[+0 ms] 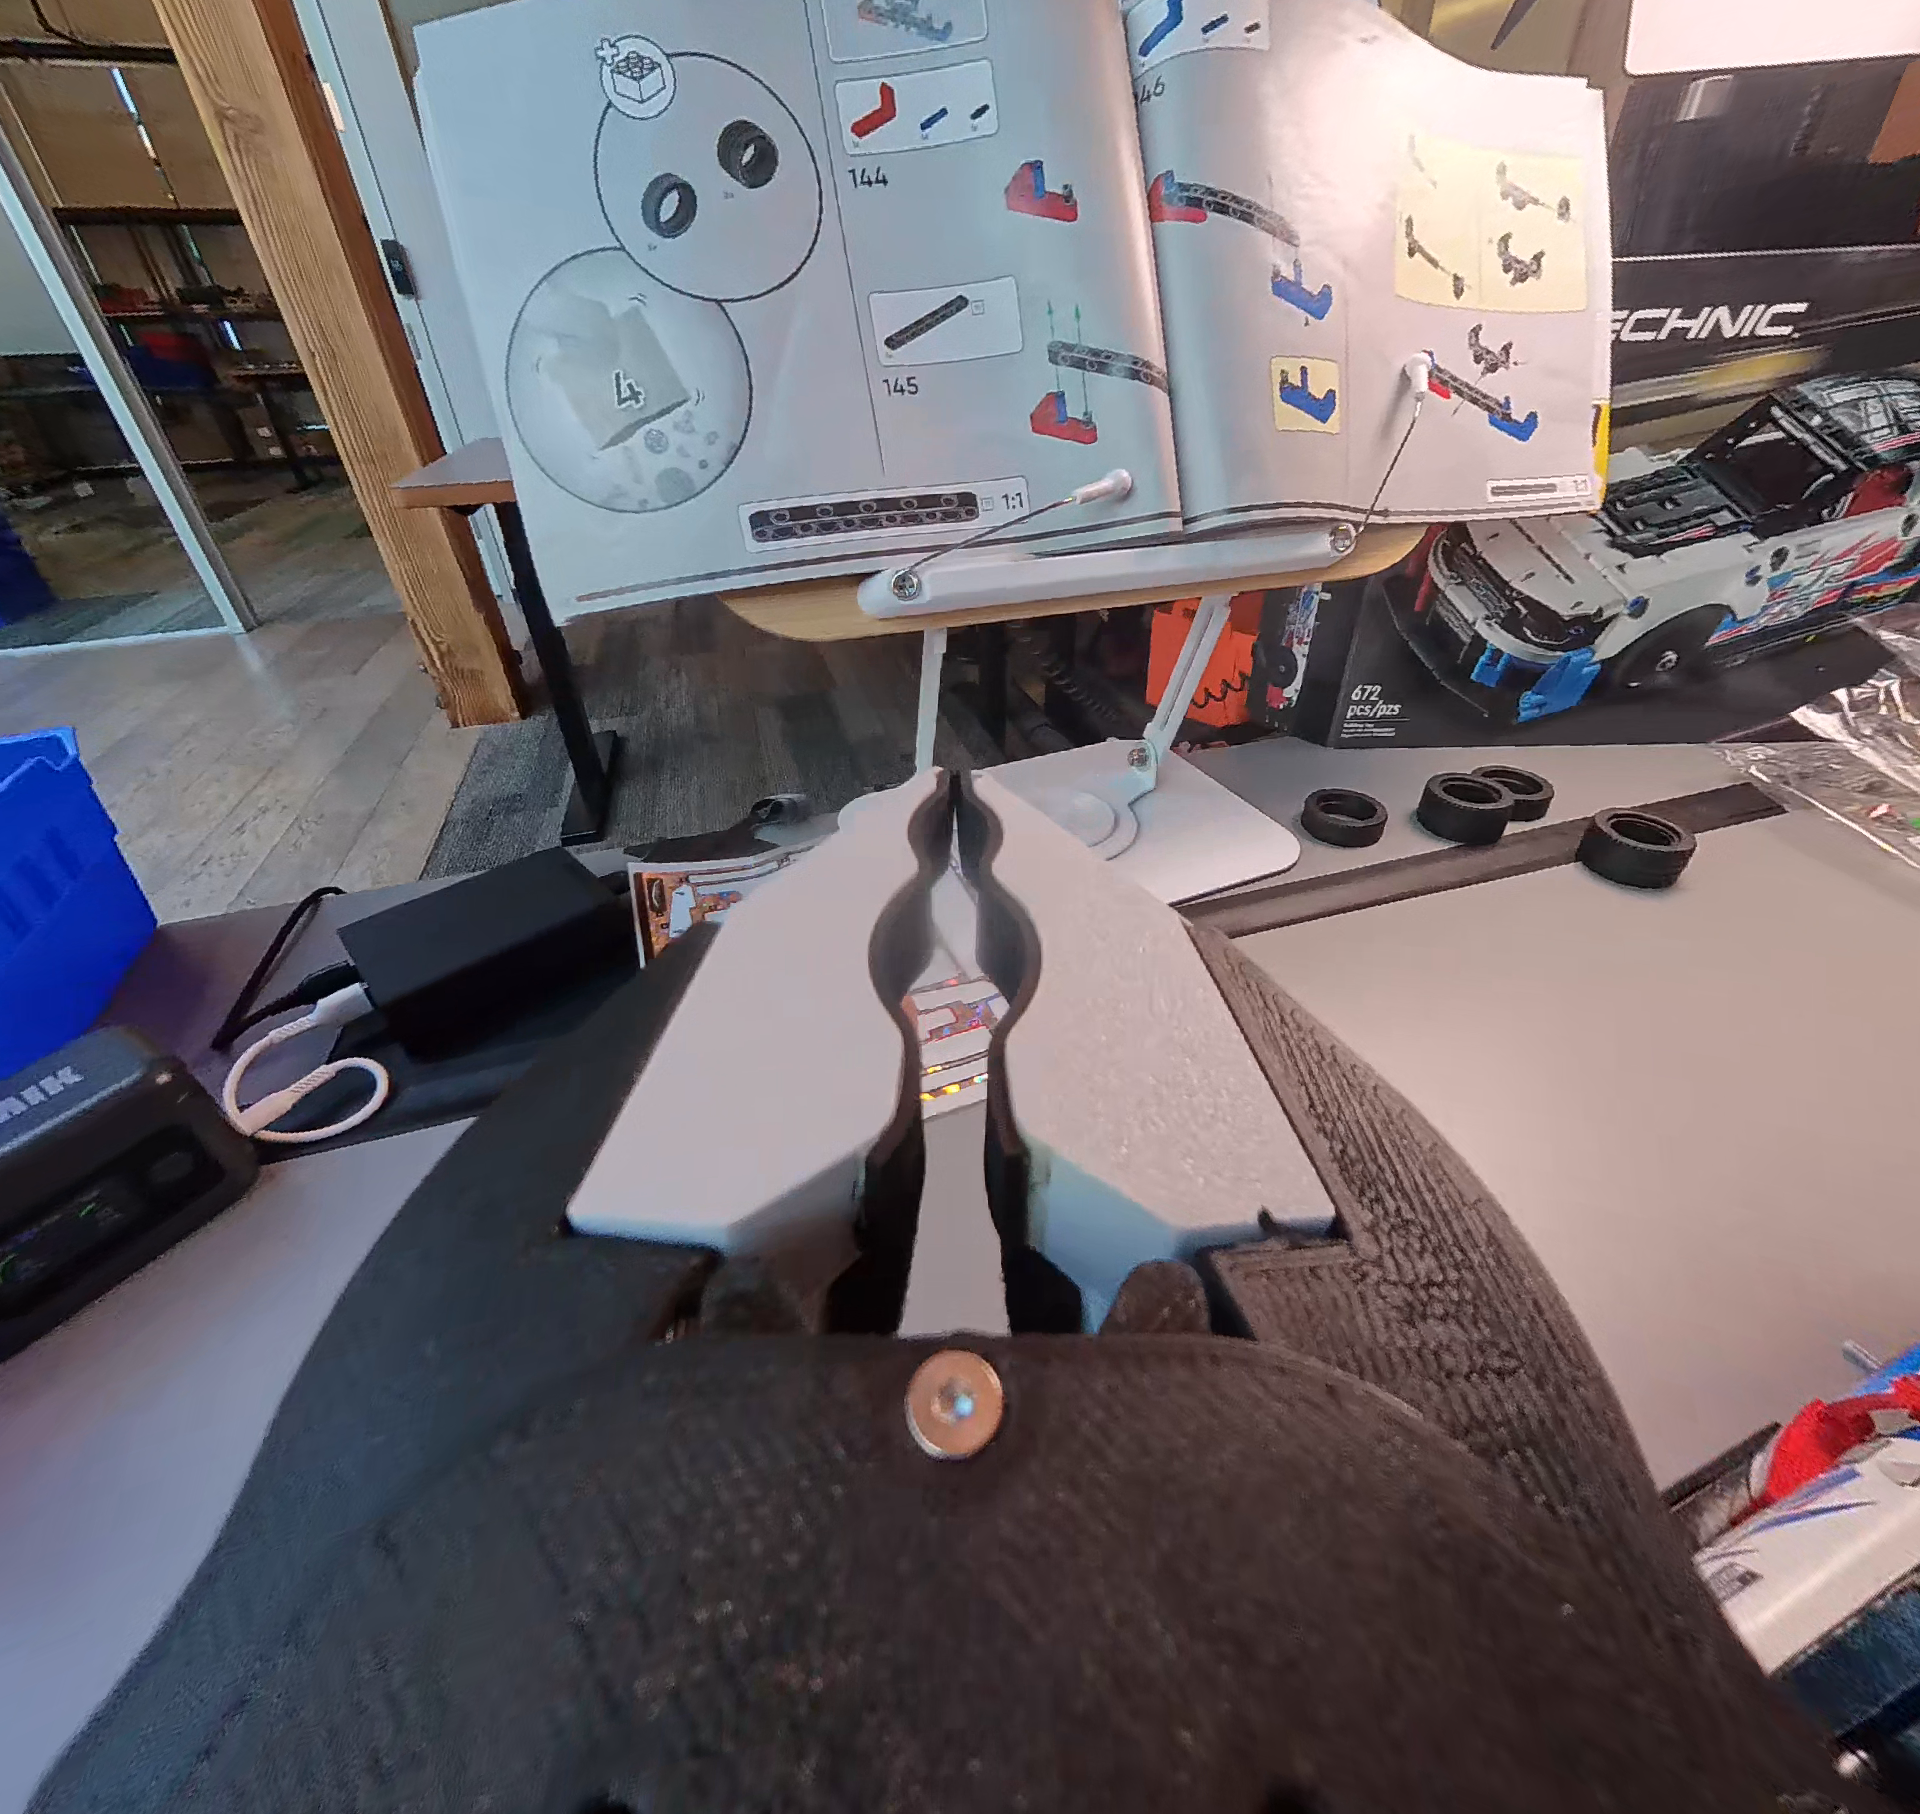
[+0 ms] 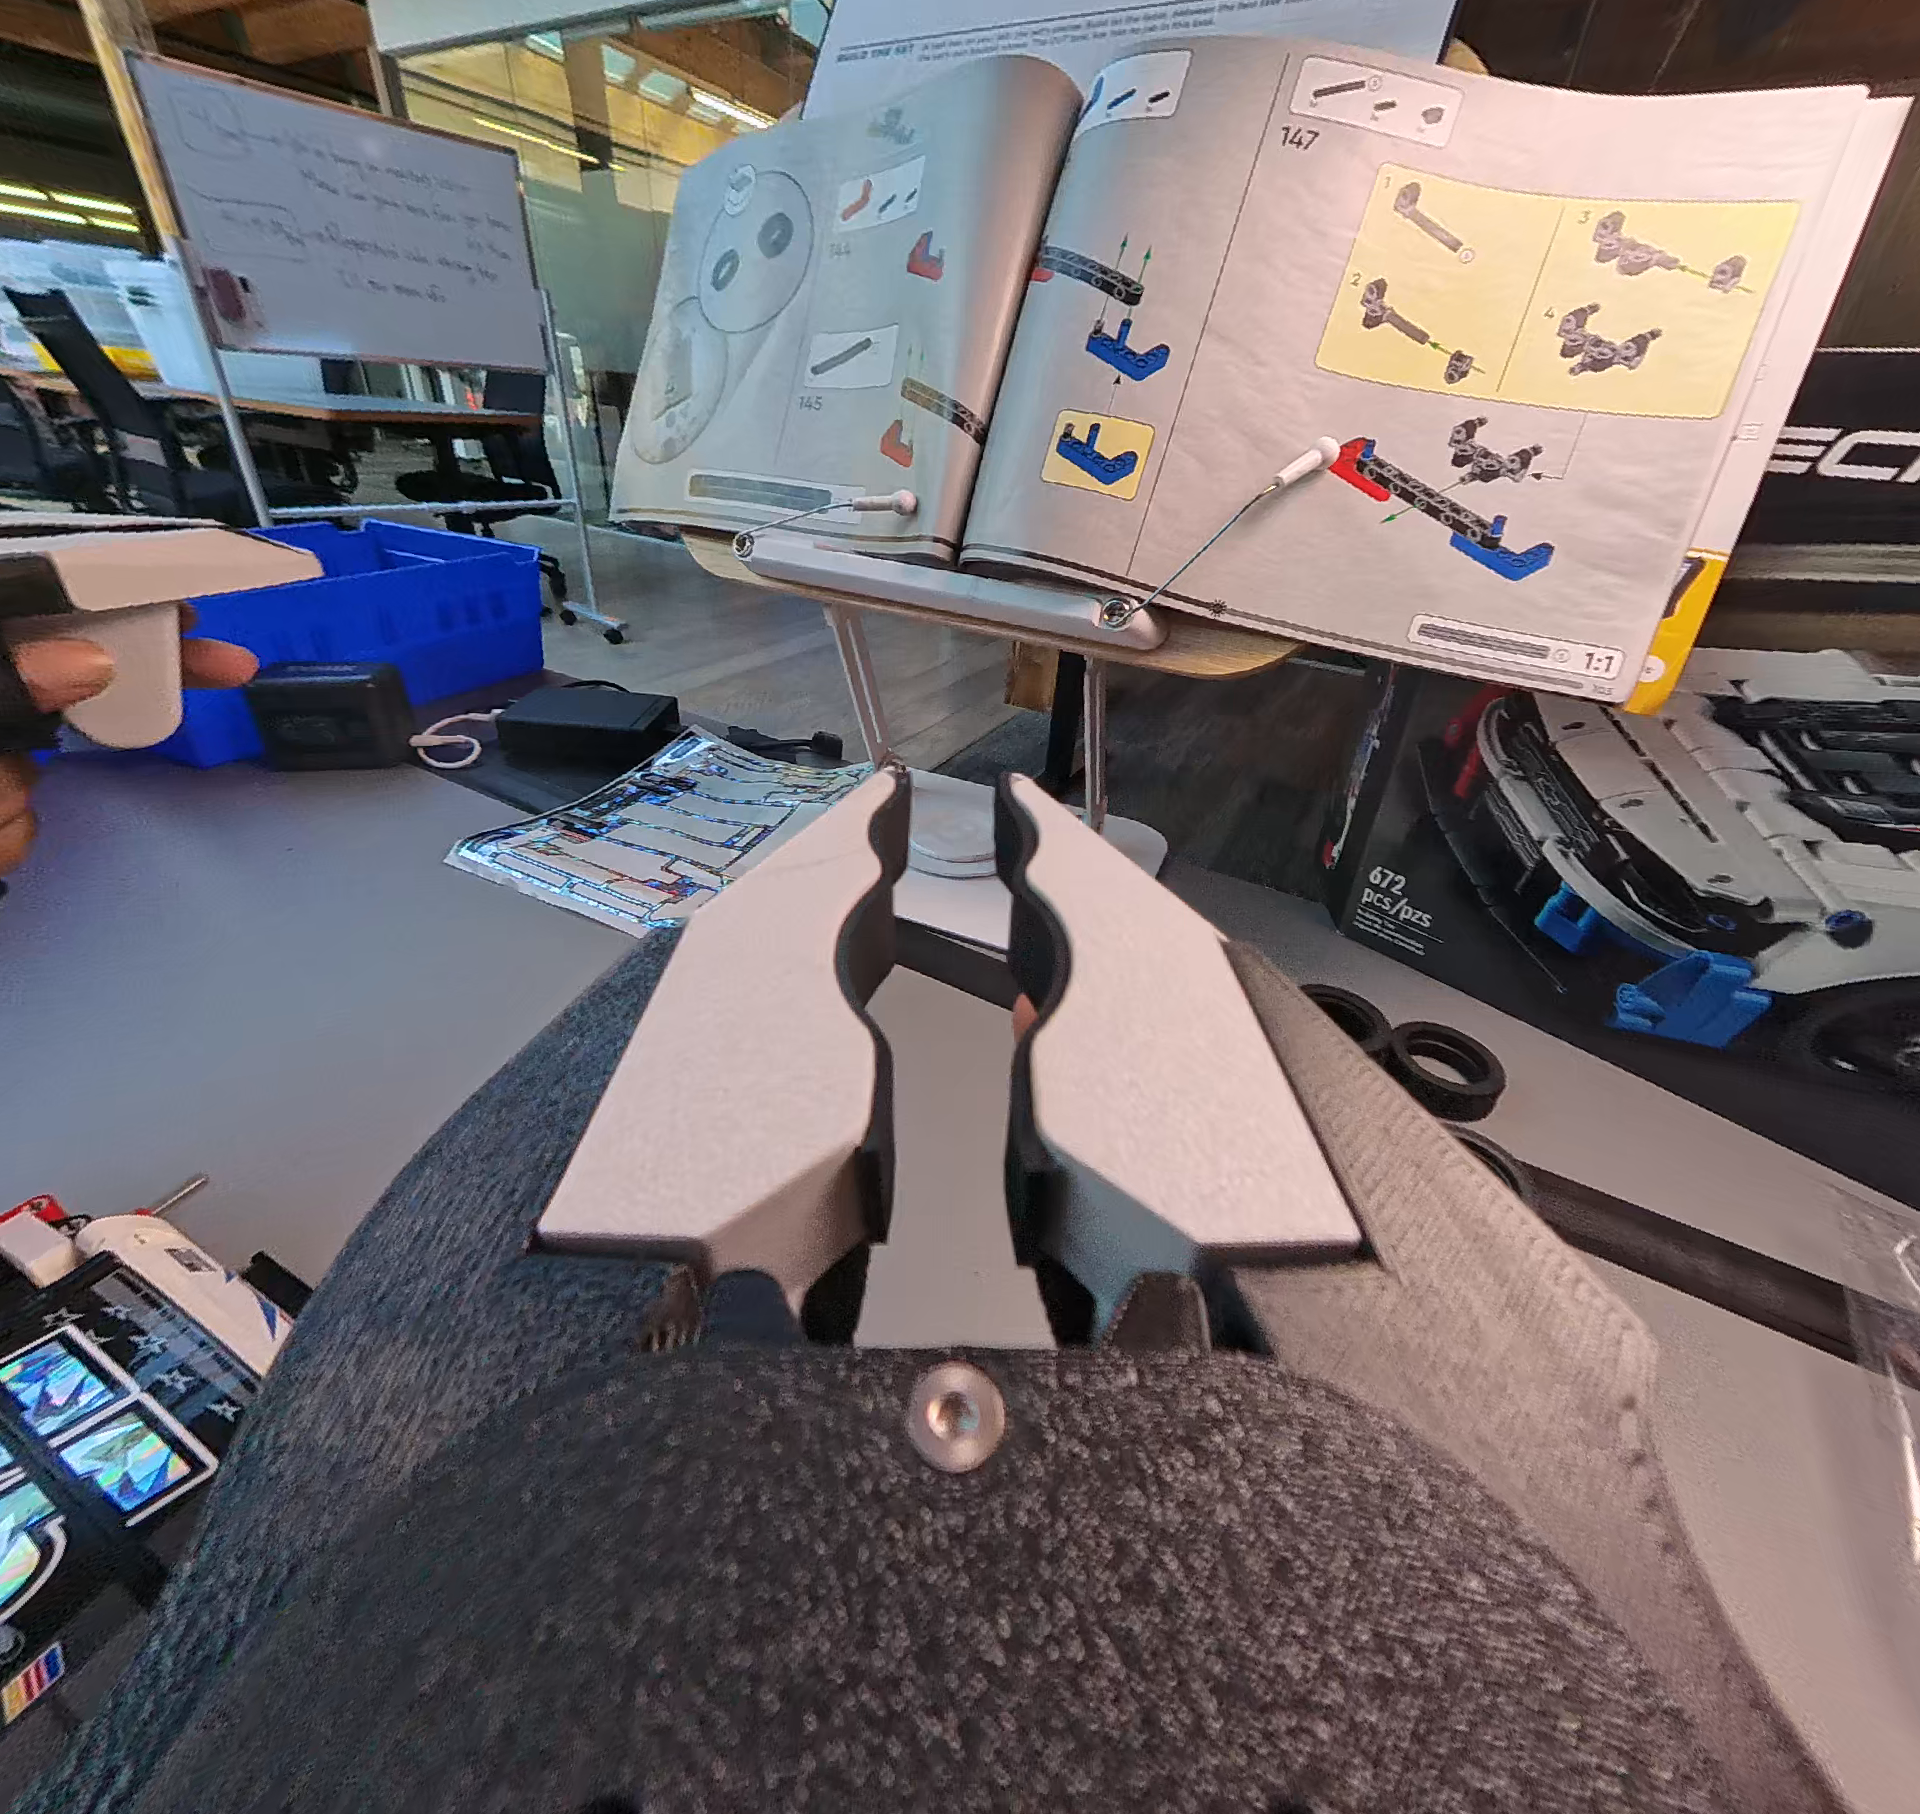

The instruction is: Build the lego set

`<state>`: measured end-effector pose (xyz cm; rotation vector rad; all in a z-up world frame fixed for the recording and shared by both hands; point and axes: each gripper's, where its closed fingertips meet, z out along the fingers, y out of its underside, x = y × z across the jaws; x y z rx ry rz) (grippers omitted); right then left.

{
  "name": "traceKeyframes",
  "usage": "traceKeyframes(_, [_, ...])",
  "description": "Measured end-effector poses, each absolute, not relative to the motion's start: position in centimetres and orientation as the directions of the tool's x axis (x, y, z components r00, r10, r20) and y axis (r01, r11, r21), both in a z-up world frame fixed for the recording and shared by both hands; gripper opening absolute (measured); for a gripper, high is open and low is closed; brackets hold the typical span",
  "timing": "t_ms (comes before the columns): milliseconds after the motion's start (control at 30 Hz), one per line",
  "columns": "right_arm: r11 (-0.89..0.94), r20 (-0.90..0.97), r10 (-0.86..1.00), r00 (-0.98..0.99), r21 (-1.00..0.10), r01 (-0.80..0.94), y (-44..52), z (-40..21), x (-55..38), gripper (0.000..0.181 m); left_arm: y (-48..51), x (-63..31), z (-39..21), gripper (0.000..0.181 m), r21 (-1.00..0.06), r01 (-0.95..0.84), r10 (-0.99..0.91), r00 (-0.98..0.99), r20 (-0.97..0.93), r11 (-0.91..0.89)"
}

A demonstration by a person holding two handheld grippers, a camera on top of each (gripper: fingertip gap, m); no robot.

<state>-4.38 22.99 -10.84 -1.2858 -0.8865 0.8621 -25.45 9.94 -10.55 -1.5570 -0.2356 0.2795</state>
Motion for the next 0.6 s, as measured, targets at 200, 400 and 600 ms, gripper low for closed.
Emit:
traceKeyframes(200, [0.170, 0.152, 0.889, 0.432, -0.985, -0.003, 22.5, -10.4, -4.2, 0.000, 11.8, -29.7, -5.9, 0.000, -0.996, -0.082, 0.391, 0.918, -0.064, 0.028])
traceKeyframes(400, [0.173, 0.138, 0.900, 0.413, -0.984, -0.048, 21.8, -8.6, -3.5, 0.001, 17.3, -36.7, -2.3, 0.000, -0.985, 0.150, 0.366, 0.915, 0.172, 0.089])
traceKeyframes(600, [0.152, 0.119, 0.909, 0.399, -0.987, -0.052, 21.9, -8.7, -3.5, 0.001, 19.9, -41.0, -4.8, 0.000, -0.993, 0.121, 0.463, 0.881, 0.100, -0.016])
